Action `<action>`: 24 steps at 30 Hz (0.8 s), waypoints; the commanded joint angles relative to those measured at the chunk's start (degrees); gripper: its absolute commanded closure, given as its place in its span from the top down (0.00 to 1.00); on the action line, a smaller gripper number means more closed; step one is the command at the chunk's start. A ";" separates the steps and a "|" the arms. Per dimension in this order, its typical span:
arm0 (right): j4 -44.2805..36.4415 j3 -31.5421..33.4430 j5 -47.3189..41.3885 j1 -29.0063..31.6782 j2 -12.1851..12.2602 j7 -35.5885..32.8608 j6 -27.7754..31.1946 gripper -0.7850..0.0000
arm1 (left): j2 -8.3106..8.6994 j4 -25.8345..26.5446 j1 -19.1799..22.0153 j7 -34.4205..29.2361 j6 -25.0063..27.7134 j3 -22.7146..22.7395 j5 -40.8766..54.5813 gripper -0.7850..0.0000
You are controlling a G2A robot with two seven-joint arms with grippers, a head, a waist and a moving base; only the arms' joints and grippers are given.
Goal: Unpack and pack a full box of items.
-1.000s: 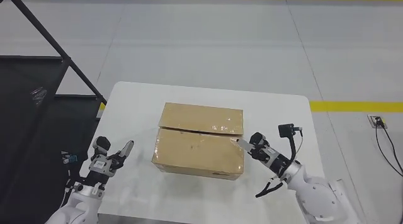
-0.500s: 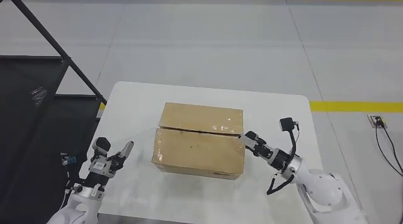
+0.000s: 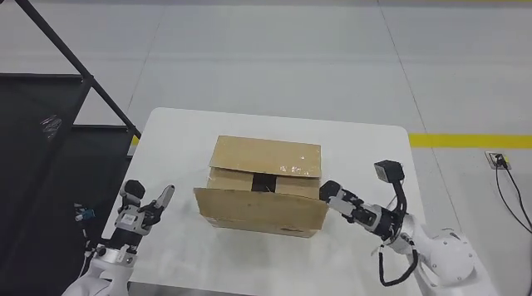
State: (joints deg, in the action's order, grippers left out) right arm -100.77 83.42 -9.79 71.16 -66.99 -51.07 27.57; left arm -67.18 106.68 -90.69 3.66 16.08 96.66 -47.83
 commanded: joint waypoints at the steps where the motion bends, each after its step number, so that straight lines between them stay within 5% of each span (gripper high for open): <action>1: -1.27 0.36 -0.15 0.94 0.27 -1.82 1.12 1.00 | 0.03 0.36 -0.16 -0.15 1.00 0.18 0.29 1.00; 24: -1.48 -2.70 6.05 4.07 2.27 -9.87 4.29 1.00 | 1.15 -0.39 -1.71 -3.79 15.04 0.76 -12.52 1.00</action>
State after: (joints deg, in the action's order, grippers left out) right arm -102.54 81.08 -3.94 75.49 -64.74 -61.20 32.11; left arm -66.12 106.72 -92.44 -0.02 30.27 97.57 -58.77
